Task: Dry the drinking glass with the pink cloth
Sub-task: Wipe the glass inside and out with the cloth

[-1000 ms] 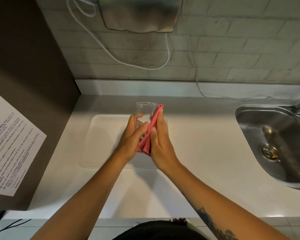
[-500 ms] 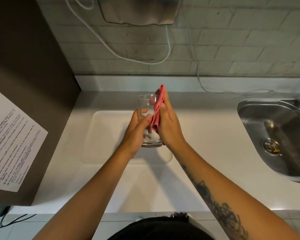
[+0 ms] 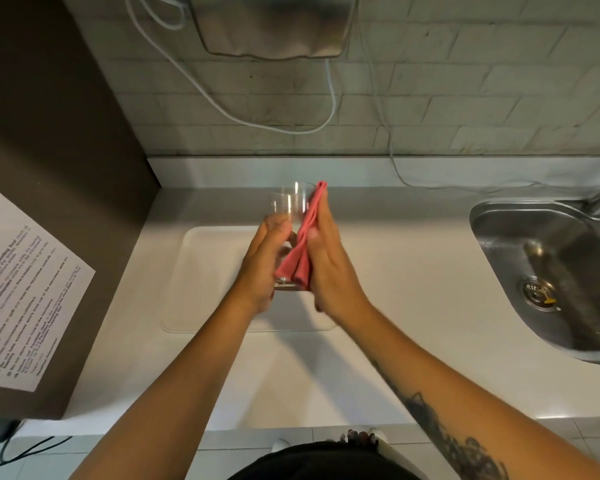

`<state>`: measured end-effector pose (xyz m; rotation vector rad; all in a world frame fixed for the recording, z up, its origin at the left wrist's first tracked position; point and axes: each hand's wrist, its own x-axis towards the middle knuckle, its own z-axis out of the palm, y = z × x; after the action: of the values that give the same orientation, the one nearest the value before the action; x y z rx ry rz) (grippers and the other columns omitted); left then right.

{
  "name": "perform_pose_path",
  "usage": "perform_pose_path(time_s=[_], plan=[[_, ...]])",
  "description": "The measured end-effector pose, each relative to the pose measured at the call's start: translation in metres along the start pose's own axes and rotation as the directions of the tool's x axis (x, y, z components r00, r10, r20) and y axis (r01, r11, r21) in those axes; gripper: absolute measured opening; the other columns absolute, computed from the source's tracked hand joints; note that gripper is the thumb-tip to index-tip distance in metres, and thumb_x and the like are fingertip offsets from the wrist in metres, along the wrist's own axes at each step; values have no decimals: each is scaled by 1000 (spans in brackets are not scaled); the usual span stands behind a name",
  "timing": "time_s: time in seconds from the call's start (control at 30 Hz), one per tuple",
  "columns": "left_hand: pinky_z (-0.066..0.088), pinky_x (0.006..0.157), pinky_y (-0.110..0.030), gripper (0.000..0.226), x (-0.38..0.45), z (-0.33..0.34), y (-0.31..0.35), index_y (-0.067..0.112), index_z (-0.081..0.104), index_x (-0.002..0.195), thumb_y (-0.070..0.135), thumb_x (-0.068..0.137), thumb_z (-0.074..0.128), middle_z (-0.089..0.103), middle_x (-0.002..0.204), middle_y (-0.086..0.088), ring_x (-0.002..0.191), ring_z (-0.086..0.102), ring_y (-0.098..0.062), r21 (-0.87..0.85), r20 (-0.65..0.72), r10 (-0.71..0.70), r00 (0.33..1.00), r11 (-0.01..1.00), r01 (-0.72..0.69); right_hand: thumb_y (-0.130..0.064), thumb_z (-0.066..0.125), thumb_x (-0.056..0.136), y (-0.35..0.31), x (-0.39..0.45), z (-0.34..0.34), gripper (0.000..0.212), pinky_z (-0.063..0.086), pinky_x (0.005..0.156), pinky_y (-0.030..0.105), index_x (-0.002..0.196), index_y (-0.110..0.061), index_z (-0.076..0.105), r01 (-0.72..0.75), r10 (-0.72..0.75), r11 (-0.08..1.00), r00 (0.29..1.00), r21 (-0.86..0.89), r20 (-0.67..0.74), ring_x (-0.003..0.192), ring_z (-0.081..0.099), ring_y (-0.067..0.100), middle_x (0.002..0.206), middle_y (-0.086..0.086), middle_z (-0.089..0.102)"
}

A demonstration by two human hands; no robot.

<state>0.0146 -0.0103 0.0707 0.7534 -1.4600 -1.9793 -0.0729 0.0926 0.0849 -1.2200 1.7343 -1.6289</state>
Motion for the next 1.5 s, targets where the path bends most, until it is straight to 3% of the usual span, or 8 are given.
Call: perform_pose_path(time_s=[0.1, 0.27, 0.5, 0.87, 0.97, 1.1, 1.27, 1.5], plan=[[61, 78, -32, 30, 3, -6, 4, 44, 73, 109, 61, 88, 61, 72, 95, 8, 97, 71, -22, 54, 39, -14, 999, 998, 12, -20, 28, 120, 5, -22, 11, 61, 27, 134, 24, 174, -24, 2, 19, -19, 1000, 1000, 17, -1, 166, 21, -2, 181, -18, 15], [66, 74, -39, 56, -4, -2, 2, 25, 68, 133, 62, 92, 60, 79, 107, -6, 96, 78, -26, 10, 95, -49, 994, 999, 48, -27, 28, 122, -12, 10, -5, 52, 47, 95, -2, 171, -37, 16, -91, 100, 989, 992, 113, -80, 117, 56, -34, 146, -43, 45], [66, 83, -39, 50, -7, 1, 12, 43, 47, 134, 59, 91, 65, 65, 124, 2, 108, 74, -22, 274, -82, 126, 989, 957, -99, -26, 33, 121, -4, -7, 6, 60, 36, 133, 49, 173, -33, 4, -126, 138, 988, 980, 90, -141, 164, 32, 15, 176, -19, 19], [61, 71, -22, 40, -11, 5, 10, 49, 48, 131, 47, 94, 63, 64, 136, 2, 94, 78, -8, 154, -89, 150, 985, 979, -135, -29, 29, 119, 4, -35, 19, 65, 16, 140, 45, 174, -29, -6, -28, 27, 999, 999, -31, -47, 170, 3, 2, 184, -15, -3], [60, 71, -23, 44, -13, 3, 14, 47, 49, 129, 50, 88, 67, 67, 133, 1, 90, 77, -10, 118, -6, 114, 993, 987, -113, -34, 29, 115, -8, -27, 14, 63, 34, 133, 56, 171, -41, 0, -8, 13, 998, 997, 68, -82, 167, 31, 23, 183, -10, 16], [61, 83, -60, 51, -20, 9, 8, 35, 50, 134, 46, 89, 69, 74, 120, -17, 102, 75, -39, -16, -3, 32, 999, 999, -33, -38, 29, 119, -20, 6, -7, 58, 52, 110, 14, 173, -39, 9, -40, 53, 996, 986, 82, -157, 138, 58, -12, 174, -13, 35], [60, 74, -33, 44, -15, 2, 22, 36, 49, 132, 44, 91, 63, 65, 138, -13, 92, 74, -24, 41, -16, 91, 996, 995, -91, -23, 30, 118, -10, -31, 20, 65, 20, 139, 42, 173, -28, -2, 42, -42, 999, 997, 0, -68, 170, 13, 6, 183, -13, 8], [65, 85, -46, 42, -13, 8, 22, 36, 50, 133, 40, 94, 65, 71, 132, -8, 111, 77, -32, -5, -10, 69, 998, 998, -69, -25, 30, 121, -26, 9, 0, 56, 43, 122, 21, 171, -37, 7, -21, 34, 995, 990, 94, -134, 153, 45, 3, 171, -16, 34]])
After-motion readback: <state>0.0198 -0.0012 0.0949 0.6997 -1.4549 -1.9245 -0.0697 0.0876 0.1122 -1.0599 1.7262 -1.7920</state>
